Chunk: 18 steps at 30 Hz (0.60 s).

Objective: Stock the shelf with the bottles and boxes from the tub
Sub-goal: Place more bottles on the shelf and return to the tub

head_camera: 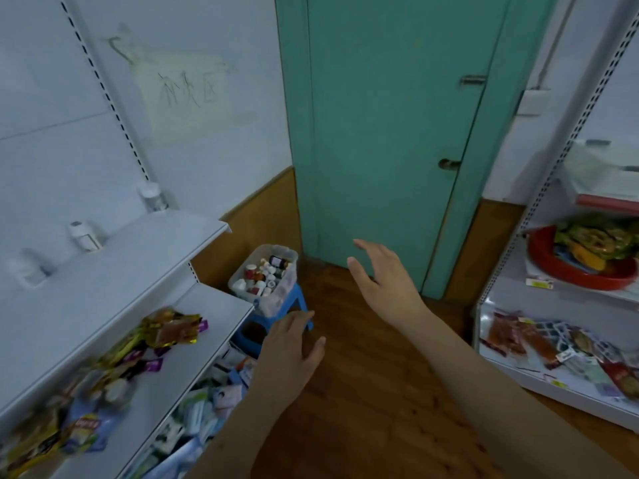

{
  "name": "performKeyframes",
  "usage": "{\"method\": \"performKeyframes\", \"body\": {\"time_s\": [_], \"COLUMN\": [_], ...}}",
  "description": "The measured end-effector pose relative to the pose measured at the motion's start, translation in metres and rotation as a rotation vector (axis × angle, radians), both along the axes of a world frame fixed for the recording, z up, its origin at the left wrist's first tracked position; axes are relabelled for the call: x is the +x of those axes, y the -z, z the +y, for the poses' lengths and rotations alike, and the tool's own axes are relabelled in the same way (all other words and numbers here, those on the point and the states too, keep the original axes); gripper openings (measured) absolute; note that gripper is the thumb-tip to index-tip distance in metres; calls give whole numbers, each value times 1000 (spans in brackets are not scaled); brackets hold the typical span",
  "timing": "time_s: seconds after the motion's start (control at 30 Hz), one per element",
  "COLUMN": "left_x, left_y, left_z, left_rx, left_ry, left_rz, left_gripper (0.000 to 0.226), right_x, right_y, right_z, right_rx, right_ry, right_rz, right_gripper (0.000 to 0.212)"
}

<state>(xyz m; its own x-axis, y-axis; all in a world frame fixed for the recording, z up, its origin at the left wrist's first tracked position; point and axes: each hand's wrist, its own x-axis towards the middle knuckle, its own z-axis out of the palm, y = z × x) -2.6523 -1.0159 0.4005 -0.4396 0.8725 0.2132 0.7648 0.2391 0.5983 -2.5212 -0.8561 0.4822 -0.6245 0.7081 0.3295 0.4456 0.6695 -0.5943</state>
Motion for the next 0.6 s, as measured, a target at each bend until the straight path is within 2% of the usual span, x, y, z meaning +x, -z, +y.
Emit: {"method": "performKeyframes", "body": {"time_s": [0.27,0.47,0.6], "left_x": [-88,-173,-231], "left_y": [37,47,56], "left_z": [127,222,264], "left_rx": [12,-32,-121], "left_ry": [-21,-70,-98], "left_rz": [-68,-115,-150], "left_gripper": [48,72,63], "right_x": [-76,-163,-222], "right_y": [32,22,11], "right_z": [115,217,276], "right_rx": [-22,-34,-44], "right_ry": [-1,-35,-59], "right_rz": [-76,-163,-144], "right_gripper": [54,57,57]}}
